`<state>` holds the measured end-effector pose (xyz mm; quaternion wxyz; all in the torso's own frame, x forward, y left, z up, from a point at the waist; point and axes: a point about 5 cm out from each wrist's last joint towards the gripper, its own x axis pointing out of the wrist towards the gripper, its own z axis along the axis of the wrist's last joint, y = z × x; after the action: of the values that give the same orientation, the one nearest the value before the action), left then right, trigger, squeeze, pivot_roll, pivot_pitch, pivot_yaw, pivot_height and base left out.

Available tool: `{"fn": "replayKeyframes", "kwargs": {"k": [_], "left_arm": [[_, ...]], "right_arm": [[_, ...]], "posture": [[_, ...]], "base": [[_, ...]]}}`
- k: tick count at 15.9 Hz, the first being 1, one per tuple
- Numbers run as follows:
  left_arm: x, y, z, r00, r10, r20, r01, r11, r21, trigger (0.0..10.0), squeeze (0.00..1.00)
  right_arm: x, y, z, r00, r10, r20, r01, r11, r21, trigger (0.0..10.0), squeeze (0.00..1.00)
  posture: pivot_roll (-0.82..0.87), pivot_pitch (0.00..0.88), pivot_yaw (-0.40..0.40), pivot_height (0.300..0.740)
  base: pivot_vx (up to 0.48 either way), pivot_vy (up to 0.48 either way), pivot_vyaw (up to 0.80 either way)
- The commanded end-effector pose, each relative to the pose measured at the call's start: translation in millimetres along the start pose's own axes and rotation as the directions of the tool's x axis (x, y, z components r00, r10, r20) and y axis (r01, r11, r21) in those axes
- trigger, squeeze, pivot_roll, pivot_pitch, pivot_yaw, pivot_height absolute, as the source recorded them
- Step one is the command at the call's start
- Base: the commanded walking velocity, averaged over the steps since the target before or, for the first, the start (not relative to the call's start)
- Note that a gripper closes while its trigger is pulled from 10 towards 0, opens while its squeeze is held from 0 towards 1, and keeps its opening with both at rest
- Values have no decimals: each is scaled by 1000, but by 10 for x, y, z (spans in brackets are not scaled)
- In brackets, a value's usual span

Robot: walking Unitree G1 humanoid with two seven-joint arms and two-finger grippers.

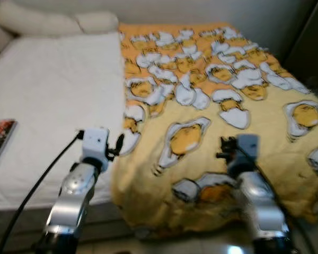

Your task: Clean up the room

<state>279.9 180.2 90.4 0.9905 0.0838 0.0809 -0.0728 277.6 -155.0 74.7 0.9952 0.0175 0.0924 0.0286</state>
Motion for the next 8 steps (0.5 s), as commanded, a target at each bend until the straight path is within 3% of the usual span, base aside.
{"fn": "replayKeyframes", "kwargs": {"k": [1,4,8], "left_arm": [[20,13,34,1000,12,12,-12,1000,7,10000,0],[34,11,40,1000,9,14,-9,1000,7,10000,0],[50,9,36,1000,0,12,0,1000,14,10000,0]], "right_arm": [[20,0,56,1000,0,13,0,1000,-2,10000,0],[8,-58,7,999,-52,-6,53,998,43,10000,0],[-13,-132,-45,994,-105,-27,107,992,66,10000,0]], "posture": [[65,0,27,740],[64,0,31,740],[61,0,42,740]], "base": [[0,-431,0],[0,-428,0],[0,-424,-800]]}}
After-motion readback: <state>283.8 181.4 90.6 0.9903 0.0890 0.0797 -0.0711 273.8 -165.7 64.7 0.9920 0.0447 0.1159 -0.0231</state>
